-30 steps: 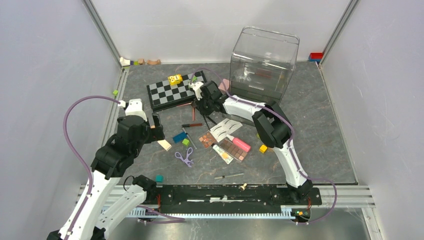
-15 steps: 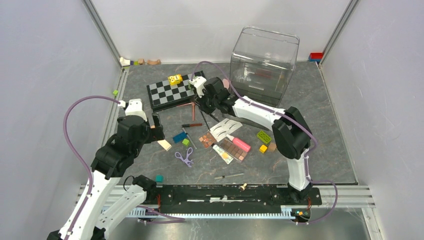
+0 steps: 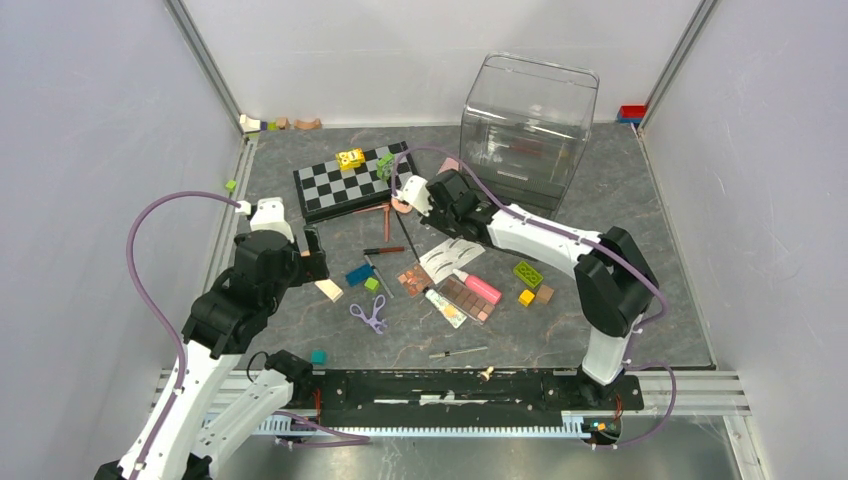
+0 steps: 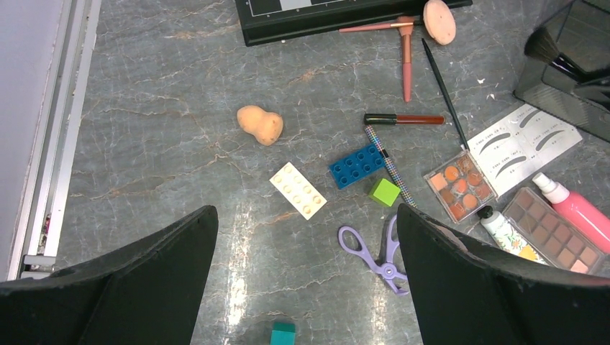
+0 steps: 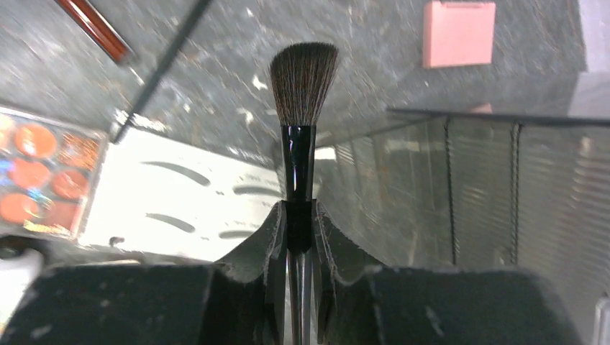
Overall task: Organize the makeup
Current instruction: Place the makeup brush in the drawer.
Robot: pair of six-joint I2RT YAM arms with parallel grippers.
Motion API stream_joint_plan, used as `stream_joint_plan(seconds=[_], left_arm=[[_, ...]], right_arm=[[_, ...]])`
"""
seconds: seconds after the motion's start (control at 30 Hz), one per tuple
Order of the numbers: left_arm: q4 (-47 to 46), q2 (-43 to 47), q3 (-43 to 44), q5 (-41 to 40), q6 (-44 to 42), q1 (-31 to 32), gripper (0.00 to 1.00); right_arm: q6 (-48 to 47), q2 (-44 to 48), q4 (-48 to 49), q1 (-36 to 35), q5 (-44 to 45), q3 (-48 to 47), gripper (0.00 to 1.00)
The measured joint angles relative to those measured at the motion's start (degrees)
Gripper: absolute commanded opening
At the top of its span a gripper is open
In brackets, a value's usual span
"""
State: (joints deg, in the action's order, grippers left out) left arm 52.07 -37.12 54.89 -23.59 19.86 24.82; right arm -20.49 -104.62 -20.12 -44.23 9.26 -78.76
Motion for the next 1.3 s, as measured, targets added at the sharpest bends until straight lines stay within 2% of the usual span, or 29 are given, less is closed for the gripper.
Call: stream_joint_plan(seconds=[0.2, 0.37, 0.77, 1.13, 1.3], left_arm=[[0.0, 0.0, 0.0, 0.0, -0.3, 0.0, 1.00], [-0.2, 0.0, 0.0, 0.1, -0.5, -0.1, 1.00], [-0.5, 0.0, -0.5, 0.2, -0.5, -0.1, 1.00], [-0.5, -0.4, -0.5, 0.2, -0.7, -0.1, 1.00], [-0.5, -0.4, -0.5, 0.2, -0.9, -0.1, 1.00]], right_arm=[[-6.5, 2.9, -0.6, 0.5, 7.5, 5.3, 0.08], [-11.0, 4.4, 0.2, 2.9, 10.4, 10.4, 0.08], [-16.8, 5.3, 5.2, 12.4, 7.8, 14.4, 0.11], [-17.1, -1.2, 12.9, 13.1, 3.7, 14.6, 0.13], [-17.1, -3.8, 13.9, 13.2, 3.0, 14.6, 0.18]])
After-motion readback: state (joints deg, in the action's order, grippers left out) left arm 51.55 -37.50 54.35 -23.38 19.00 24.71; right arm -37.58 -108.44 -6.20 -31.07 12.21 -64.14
